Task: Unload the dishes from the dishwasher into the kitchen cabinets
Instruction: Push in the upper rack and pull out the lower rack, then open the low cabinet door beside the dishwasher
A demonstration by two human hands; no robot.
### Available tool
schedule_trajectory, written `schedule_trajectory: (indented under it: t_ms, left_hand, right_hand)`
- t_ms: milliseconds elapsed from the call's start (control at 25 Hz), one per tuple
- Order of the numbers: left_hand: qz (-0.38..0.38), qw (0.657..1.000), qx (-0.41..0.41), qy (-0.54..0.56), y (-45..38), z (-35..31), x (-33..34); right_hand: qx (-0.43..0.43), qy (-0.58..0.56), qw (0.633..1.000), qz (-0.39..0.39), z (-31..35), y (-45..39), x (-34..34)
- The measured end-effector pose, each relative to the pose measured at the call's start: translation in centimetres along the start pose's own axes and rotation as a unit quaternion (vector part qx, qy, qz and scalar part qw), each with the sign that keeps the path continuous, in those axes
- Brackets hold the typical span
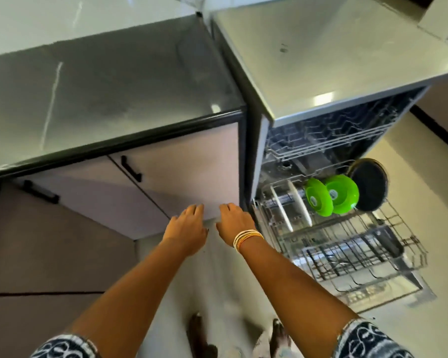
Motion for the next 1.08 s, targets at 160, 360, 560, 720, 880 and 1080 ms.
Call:
schedule_trajectory:
  t_ms: [160,360,560,720,880,1080]
  left_hand:
    - [-0.043,0.998,-0.043,-0.032,-2.8,10.5,-2.8]
    - [-0.192,0.974,-0.022,-0.114,-5.8,19.7,-8.1]
    - [-0.182,0.977,0.007,-0.112,-8.9,23.2,-8.3]
    - [-0.173,0.981,0.003,-0.083,-9.7,24.1,-8.1]
    - [-0.207,0.978,-0.01,-0.033,-8.7,23.3,-9.7]
    - [-0.199,0.969,-0.047,0.137,-5.1,21.0,-10.1]
  right_hand:
    - [0.029,-0.172,0.984,-0.03,6.5,-7.4,2.2]
    - [0.025,-0.271,0.959,-0.074,13.4,-16.3,2.2]
    - [0.03,-0.308,0.948,-0.076,16.6,-23.1,1.6]
    - [0.043,-0.3,0.949,-0.088,16.0,-24.1,2.7]
    - [0.033,-0.311,0.947,-0.071,15.8,-22.4,3.7]
    - [0.005,-0.299,0.953,-0.04,15.4,-16.5,4.6]
Point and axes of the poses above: each hand's wrist, its own y-axis away from the middle knuckle, its own x-axis out of the palm, z = x × y, the point moved 9 cm from there along -y, towards the middle knuckle, and after that the axes turned 15 degrees about -x, right-handed, at the moved point
